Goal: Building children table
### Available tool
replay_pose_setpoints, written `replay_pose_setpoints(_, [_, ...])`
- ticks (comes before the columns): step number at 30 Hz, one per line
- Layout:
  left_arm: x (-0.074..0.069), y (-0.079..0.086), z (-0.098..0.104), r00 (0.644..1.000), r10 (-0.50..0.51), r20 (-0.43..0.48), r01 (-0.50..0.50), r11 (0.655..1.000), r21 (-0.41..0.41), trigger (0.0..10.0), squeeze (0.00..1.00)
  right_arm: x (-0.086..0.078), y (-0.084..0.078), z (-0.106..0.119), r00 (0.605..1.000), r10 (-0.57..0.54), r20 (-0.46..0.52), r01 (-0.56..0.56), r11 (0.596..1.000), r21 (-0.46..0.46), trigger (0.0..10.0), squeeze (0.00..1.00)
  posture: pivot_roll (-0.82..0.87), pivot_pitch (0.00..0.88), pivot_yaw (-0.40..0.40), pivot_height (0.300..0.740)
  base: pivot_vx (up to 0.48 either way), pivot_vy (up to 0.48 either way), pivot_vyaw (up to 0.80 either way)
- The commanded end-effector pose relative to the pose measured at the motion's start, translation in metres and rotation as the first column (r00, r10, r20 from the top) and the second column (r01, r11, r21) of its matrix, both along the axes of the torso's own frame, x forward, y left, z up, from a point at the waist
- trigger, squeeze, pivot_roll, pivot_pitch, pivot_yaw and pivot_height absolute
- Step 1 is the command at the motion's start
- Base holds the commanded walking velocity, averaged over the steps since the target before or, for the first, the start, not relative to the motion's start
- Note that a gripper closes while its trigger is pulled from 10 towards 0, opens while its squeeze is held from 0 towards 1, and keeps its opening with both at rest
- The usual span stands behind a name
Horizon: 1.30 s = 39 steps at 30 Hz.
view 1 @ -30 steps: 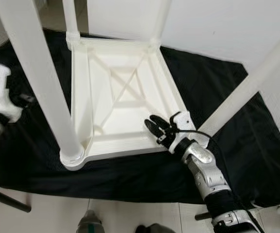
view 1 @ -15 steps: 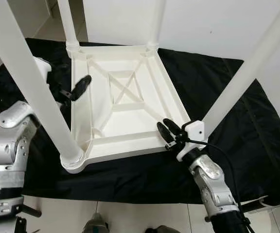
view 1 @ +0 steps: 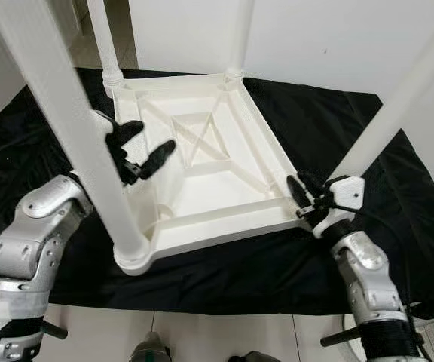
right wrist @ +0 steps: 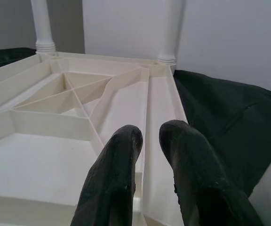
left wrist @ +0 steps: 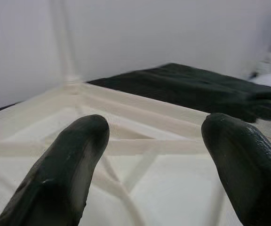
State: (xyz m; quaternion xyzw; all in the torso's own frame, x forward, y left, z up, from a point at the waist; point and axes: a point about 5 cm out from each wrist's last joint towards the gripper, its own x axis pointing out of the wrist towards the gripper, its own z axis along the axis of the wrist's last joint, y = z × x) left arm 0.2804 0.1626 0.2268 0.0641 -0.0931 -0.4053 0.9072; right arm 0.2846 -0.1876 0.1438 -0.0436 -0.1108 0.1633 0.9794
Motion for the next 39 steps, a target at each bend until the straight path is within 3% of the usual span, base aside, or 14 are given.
replay_pose_setpoints(1, [-0.004, -0.003, 0.0, 0.998, -0.062, 0.007, 0.062, 0.998, 0.029, 10.0, 0.0, 0.0, -0.004, -0.002, 1.0, -0.014, -0.007, 0.014, 1.0, 0.004, 10.0, 0.0, 0.13, 0.034, -0.031, 0.74, 0.0, 0.0, 0.0])
replay_pose_setpoints(4, [-0.009, -0.008, 0.002, 0.997, -0.081, 0.009, 0.081, 0.996, 0.022, 10.0, 0.0, 0.006, -0.01, 0.0, 1.0, -0.02, -0.004, 0.02, 1.0, -0.011, 10.0, 0.0, 0.14, 0.036, -0.034, 0.74, 0.0, 0.0, 0.0])
replay_pose_setpoints(6, [-0.022, -0.018, 0.009, 0.995, -0.104, 0.001, 0.104, 0.994, -0.044, 10.0, 0.0, 0.018, -0.004, 0.003, 1.0, -0.015, -0.006, 0.015, 1.0, -0.015, 10.0, 0.0, 0.16, 0.044, -0.058, 0.74, 0.0, 0.0, 0.0])
replay_pose_setpoints(8, [-0.026, -0.021, 0.011, 0.994, -0.108, 0.002, 0.108, 0.992, -0.064, 10.0, 0.0, 0.019, 0.002, 0.002, 1.0, -0.011, -0.009, 0.011, 1.0, -0.014, 10.0, 0.0, 0.16, 0.043, -0.06, 0.74, 0.0, 0.0, 0.0])
replay_pose_setpoints(12, [-0.027, -0.02, 0.009, 0.994, -0.105, 0.003, 0.105, 0.993, -0.049, 10.0, 0.0, 0.012, 0.021, -0.007, 0.998, -0.064, -0.029, 0.064, 0.998, 0.01, 10.0, 0.0, 0.16, 0.049, -0.07, 0.74, 0.0, 0.0, 0.0])
replay_pose_setpoints(15, [-0.024, -0.018, 0.008, 0.995, -0.097, 0.001, 0.097, 0.994, -0.044, 10.0, 0.0, 0.008, 0.025, -0.009, 0.996, -0.091, -0.026, 0.092, 0.996, 0.02, 10.0, 0.0, 0.16, 0.048, -0.069, 0.74, 0.0, 0.0, 0.0])
replay_pose_setpoints(19, [-0.014, -0.018, 0.01, 0.994, -0.106, 0.013, 0.106, 0.993, -0.042, 10.0, 0.0, -0.016, 0.039, -0.018, 0.987, -0.159, -0.019, 0.159, 0.987, 0.035, 10.0, 0.0, 0.14, 0.049, -0.06, 0.74, 0.0, 0.0, 0.0])
replay_pose_setpoints(28, [-0.01, -0.016, 0.008, 0.992, -0.129, -0.003, 0.129, 0.991, -0.027, 10.0, 0.0, -0.04, 0.027, -0.029, 0.952, -0.306, -0.024, 0.306, 0.952, 0.028, 10.0, 0.0, 0.1, 0.048, -0.051, 0.74, 0.0, 0.0, 0.0])
replay_pose_setpoints(32, [-0.01, -0.019, 0.007, 0.987, -0.159, -0.02, 0.158, 0.987, -0.028, 10.0, 0.0, -0.065, 0.017, -0.039, 0.89, -0.452, -0.054, 0.453, 0.891, 0.016, 10.0, 0.0, 0.07, 0.048, -0.042, 0.74, 0.0, 0.0, 0.0])
replay_pose_setpoints(33, [-0.01, -0.019, 0.007, 0.987, -0.159, -0.02, 0.158, 0.987, -0.028, 10.0, 0.0, -0.065, 0.017, -0.039, 0.89, -0.452, -0.054, 0.453, 0.891, 0.016, 10.0, 0.0, 0.07, 0.048, -0.042, 0.74, 0.0, 0.0, 0.0])
replay_pose_setpoints(35, [-0.01, -0.024, 0.005, 0.982, -0.189, -0.022, 0.188, 0.982, -0.032, 10.0, 0.0, -0.08, 0.012, -0.043, 0.833, -0.549, -0.065, 0.55, 0.835, -0.006, 10.0, 0.0, 0.06, 0.043, -0.034, 0.74, 0.0, 0.0, 0.0])
replay_pose_setpoints(37, [-0.01, -0.024, 0.005, 0.982, -0.189, -0.022, 0.188, 0.982, -0.032, 10.0, 0.0, -0.08, 0.012, -0.043, 0.833, -0.549, -0.065, 0.55, 0.835, -0.006, 10.0, 0.0, 0.06, 0.043, -0.034, 0.74, 0.0, 0.0, 0.0])
replay_pose_setpoints(38, [-0.01, -0.025, 0.005, 0.98, -0.199, -0.023, 0.198, 0.98, -0.032, 10.0, 0.0, -0.086, 0.009, -0.044, 0.805, -0.59, -0.068, 0.591, 0.807, -0.01, 10.0, 0.0, 0.05, 0.041, -0.03, 0.74, 0.0, 0.0, 0.0])
replay_pose_setpoints(39, [-0.01, -0.025, 0.005, 0.98, -0.199, -0.023, 0.198, 0.98, -0.032, 10.0, 0.0, -0.086, 0.009, -0.044, 0.805, -0.59, -0.068, 0.591, 0.807, -0.01, 10.0, 0.0, 0.05, 0.041, -0.03, 0.74, 0.0, 0.0, 0.0])
